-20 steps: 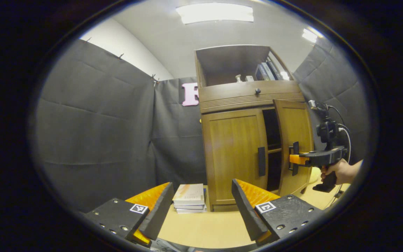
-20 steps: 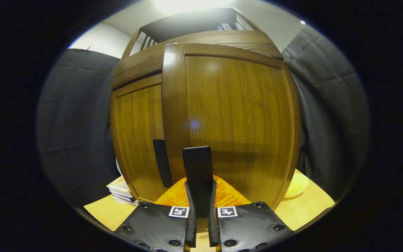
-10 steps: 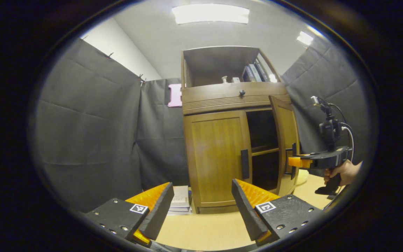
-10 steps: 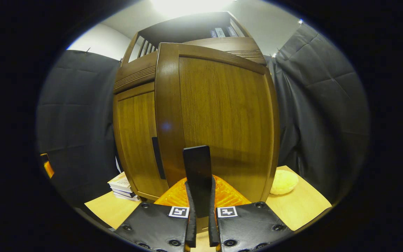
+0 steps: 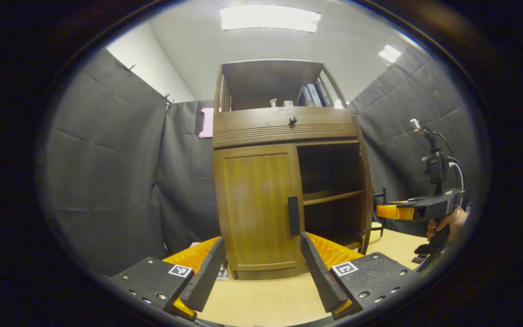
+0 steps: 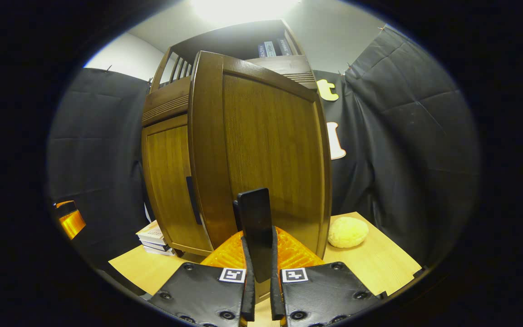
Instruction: Open the right door of the double-door shoe cabinet with the right hand, and open the left door with the left hand.
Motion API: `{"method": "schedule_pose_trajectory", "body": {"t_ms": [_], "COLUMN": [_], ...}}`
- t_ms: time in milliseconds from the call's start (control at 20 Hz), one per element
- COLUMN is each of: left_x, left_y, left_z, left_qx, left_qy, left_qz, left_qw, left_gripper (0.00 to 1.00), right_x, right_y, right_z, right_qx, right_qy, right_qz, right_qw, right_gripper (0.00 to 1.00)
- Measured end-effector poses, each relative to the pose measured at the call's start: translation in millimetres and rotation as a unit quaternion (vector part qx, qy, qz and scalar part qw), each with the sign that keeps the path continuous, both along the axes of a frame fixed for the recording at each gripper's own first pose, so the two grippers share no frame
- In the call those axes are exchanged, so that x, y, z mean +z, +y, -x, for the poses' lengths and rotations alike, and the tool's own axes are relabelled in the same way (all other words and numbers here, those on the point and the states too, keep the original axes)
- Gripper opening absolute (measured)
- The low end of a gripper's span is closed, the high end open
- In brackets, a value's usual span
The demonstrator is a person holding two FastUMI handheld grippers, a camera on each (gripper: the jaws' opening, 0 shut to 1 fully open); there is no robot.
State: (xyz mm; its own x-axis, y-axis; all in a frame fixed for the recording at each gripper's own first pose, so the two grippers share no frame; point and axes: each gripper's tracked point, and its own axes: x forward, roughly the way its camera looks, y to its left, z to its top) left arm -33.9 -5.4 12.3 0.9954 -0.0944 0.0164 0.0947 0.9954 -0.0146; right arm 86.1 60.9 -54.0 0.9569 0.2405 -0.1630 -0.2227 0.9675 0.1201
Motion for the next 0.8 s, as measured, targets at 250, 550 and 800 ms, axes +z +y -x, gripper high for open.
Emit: {"method": "schedule_pose_trajectory", "body": {"t_ms": [250, 550, 800], "left_x": [1, 9, 10], "left_y": [-22, -51, -75], "left_z": [-12, -26, -23], "left_qx": [-0.024, -0.047, -0.065], "left_qy": [0.001, 0.000, -0.001], "left_qz": [0.003, 0.006, 0.003], "left_qw": [1.000, 0.999, 0.998], "left_gripper": [0.96, 0.96, 0.96], "right_x": [-1, 0, 2], "right_y": [-26, -62, -94], "right_z": [9, 17, 20], "right_qx": [-0.009, -0.031, -0.050], "right_qy": [0.002, 0.003, 0.004], "right_qz": [0.006, 0.008, 0.003], "right_qw": [1.000, 0.999, 0.999], "right_gripper": [0.15, 0.14, 0.14]}}
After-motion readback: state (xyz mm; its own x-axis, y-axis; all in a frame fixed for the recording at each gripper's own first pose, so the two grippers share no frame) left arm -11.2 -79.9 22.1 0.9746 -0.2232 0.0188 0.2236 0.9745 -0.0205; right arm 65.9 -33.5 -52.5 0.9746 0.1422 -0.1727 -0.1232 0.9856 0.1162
